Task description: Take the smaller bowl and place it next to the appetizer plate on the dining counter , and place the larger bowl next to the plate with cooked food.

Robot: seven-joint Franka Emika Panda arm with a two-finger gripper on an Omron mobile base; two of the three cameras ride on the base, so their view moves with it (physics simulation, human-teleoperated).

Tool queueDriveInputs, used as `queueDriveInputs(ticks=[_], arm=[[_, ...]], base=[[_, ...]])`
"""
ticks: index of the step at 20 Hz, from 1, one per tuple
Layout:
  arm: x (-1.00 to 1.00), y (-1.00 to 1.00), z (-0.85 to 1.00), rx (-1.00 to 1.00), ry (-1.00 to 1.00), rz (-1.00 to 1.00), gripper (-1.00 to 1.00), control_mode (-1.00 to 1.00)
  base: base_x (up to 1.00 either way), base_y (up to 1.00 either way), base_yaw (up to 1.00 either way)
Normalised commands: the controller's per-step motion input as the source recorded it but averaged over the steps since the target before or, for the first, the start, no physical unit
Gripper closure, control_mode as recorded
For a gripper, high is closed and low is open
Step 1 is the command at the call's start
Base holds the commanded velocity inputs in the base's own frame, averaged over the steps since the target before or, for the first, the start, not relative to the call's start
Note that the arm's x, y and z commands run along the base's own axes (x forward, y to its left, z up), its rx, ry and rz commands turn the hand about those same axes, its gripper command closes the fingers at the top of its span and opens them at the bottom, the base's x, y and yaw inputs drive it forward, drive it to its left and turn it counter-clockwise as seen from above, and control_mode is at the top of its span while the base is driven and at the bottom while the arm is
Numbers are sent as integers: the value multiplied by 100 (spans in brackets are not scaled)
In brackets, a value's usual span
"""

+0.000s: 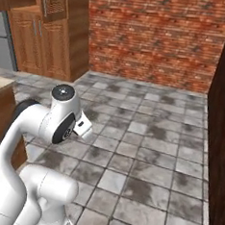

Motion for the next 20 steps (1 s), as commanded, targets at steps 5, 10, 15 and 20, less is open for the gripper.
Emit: queueDriveInputs(ticks=[5,10,15,20], arm=[[0,0,0,0,0,0,-100,100],[0,0,0,0,0,0,-100,100],[0,0,0,0,0,0,-100,100],[0,0,0,0,0,0,-100,100]], base=[[100,-16,42],[100,-18,43],[100,-17,41],[100,-16,40]])
